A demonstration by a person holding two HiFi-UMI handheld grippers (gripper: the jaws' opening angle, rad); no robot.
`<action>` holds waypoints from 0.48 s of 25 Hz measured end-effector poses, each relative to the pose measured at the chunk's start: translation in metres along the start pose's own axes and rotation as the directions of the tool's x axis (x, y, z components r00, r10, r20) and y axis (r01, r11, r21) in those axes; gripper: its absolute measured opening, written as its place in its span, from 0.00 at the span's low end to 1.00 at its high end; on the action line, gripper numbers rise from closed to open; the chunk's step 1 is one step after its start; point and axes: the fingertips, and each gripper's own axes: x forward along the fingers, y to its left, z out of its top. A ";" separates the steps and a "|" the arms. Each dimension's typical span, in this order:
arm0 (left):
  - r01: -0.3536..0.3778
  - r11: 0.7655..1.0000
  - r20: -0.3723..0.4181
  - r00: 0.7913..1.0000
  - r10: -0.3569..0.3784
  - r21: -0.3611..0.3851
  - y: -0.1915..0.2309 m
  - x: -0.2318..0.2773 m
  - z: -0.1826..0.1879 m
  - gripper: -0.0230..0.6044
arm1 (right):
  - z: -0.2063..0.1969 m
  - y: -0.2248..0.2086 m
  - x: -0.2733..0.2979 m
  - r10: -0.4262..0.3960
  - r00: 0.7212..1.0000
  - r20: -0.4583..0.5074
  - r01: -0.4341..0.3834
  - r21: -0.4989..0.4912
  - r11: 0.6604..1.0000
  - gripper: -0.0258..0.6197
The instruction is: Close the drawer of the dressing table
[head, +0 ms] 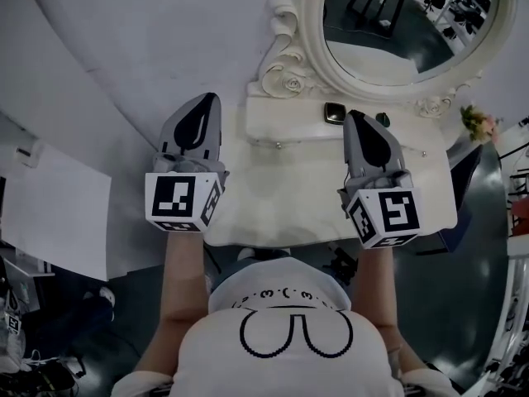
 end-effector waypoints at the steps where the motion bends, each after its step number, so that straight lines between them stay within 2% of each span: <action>1: -0.002 1.000 0.004 1.000 0.002 0.003 0.000 -0.001 0.002 0.03 | 0.002 -0.001 -0.001 -0.003 1.000 0.006 0.003 -0.003 1.000 0.04; 12: -0.007 1.000 0.027 1.000 0.007 0.017 0.000 -0.009 0.014 0.03 | 0.009 0.004 -0.008 -0.001 1.000 0.022 0.001 0.003 1.000 0.04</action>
